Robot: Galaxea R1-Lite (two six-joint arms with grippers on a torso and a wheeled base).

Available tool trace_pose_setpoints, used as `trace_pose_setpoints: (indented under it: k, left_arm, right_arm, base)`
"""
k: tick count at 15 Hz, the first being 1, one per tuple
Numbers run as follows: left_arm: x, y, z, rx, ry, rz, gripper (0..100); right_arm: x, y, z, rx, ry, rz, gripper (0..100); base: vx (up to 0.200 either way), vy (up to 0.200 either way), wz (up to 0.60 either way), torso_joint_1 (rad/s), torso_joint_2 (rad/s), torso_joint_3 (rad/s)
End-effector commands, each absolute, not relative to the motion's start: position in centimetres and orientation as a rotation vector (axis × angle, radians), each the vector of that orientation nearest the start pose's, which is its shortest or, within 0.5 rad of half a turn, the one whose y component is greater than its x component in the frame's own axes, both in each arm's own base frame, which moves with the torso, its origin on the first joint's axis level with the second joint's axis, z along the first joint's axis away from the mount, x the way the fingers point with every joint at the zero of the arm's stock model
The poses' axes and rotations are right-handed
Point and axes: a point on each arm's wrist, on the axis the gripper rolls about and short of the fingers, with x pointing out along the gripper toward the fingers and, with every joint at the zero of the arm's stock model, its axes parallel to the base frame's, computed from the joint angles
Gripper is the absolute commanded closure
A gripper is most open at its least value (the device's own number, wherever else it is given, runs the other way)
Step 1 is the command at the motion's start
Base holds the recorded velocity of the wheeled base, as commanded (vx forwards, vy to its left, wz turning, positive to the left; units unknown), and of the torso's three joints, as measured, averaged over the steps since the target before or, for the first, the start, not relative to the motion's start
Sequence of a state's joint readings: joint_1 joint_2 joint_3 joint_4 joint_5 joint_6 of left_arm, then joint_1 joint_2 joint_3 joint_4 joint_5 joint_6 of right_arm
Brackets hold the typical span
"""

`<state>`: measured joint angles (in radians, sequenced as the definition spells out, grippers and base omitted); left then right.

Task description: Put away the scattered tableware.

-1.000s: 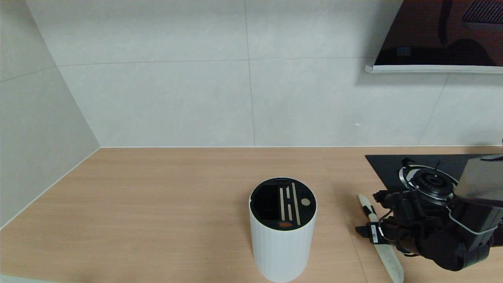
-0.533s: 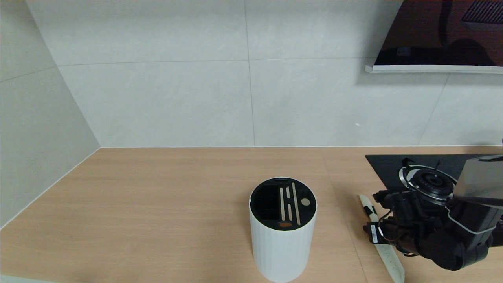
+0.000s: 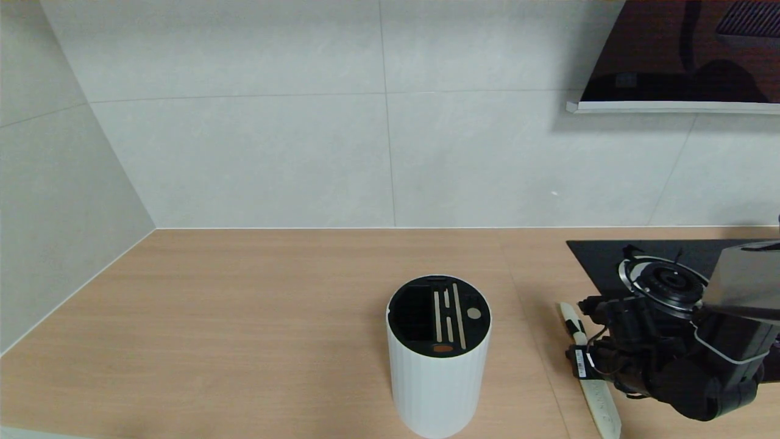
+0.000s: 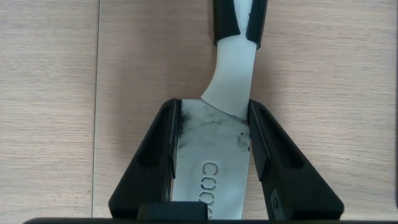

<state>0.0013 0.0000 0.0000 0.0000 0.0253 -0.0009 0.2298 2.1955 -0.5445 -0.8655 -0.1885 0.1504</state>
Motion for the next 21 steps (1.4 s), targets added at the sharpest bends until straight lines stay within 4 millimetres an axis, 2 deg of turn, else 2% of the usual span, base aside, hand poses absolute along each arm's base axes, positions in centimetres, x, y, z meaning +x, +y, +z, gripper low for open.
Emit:
trace_pose_setpoints:
  k: [1, 6, 7, 11, 13, 14, 15, 16, 17, 18, 19, 21]
  left_arm:
    - [-2.3, 0.1, 7.5, -0.002, 0.0, 0.028, 0]
    - [-2.3, 0.1, 7.5, -0.002, 0.0, 0.028, 0]
    - [-2.3, 0.1, 7.5, 0.0, 0.0, 0.028, 0]
    - [-2.3, 0.1, 7.7, 0.0, -0.012, 0.028, 0]
    - [-2.9, 0.0, 9.8, -0.004, -0.103, -0.017, 0]
    - [-3.7, -0.4, 12.9, 0.007, -0.142, -0.193, 0]
    - [-3.5, -0.5, 15.8, 0.005, -0.1, -0.296, 0]
    - [-2.7, -0.6, 18.8, 0.0, -0.057, -0.324, 0]
    - [-1.4, -0.6, 20.9, -0.003, -0.02, -0.333, 0]
    - [-1.4, -0.6, 20.9, -0.003, -0.02, -0.333, 0]
    - [4.2, -0.8, 24.8, 0.012, 0.109, -0.353, 0]
    - [10.1, -1.0, 27.0, 0.046, 0.155, -0.356, 0]
  right_arm:
    - [30.1, 6.6, 0.3, -0.017, 0.73, -0.027, 100]
    - [28.2, 6.4, 6.7, 0.023, 0.547, -0.006, 100]
    - [27.3, 6.6, 8.4, 0.027, 0.495, 0.015, 100]
    - [25.2, 7.7, 12.6, 0.044, 0.377, 0.078, 100]
    - [24.2, 8.2, 14.4, 0.047, 0.347, 0.112, 100]
    - [23.9, 8.7, 16.5, 0.052, 0.317, 0.136, 100]
    - [24.1, 9.0, 18.0, 0.058, 0.295, 0.145, 100]
    - [24.6, 9.4, 19.5, 0.065, 0.268, 0.156, 100]
    - [24.7, 10.1, 20.9, 0.069, 0.248, 0.179, 100]
    - [24.7, 10.1, 20.9, 0.069, 0.248, 0.179, 100]
    - [25.0, 12.0, 23.6, 0.072, 0.221, 0.243, 100]
    - [25.2, 13.8, 25.0, 0.071, 0.208, 0.298, 100]
  base:
    - [0.0, 0.0, 0.0, 0.0, 0.0, 0.0]
    - [0.0, 0.0, 0.0, 0.0, 0.0, 0.0]
    - [0.0, 0.0, 0.0, 0.0, 0.0, 0.0]
    - [0.0, 0.0, 0.0, 0.0, 0.0, 0.0]
    - [0.0, 0.0, 0.0, 0.0, 0.0, 0.0]
    - [0.0, 0.0, 0.0, 0.0, 0.0, 0.0]
    - [0.0, 0.0, 0.0, 0.0, 0.0, 0.0]
    - [0.0, 0.0, 0.0, 0.0, 0.0, 0.0]
    - [0.0, 0.0, 0.0, 0.0, 0.0, 0.0]
    - [0.0, 0.0, 0.0, 0.0, 0.0, 0.0]
    - [0.0, 0.0, 0.0, 0.0, 0.0, 0.0]
    - [0.0, 0.0, 0.0, 0.0, 0.0, 0.0]
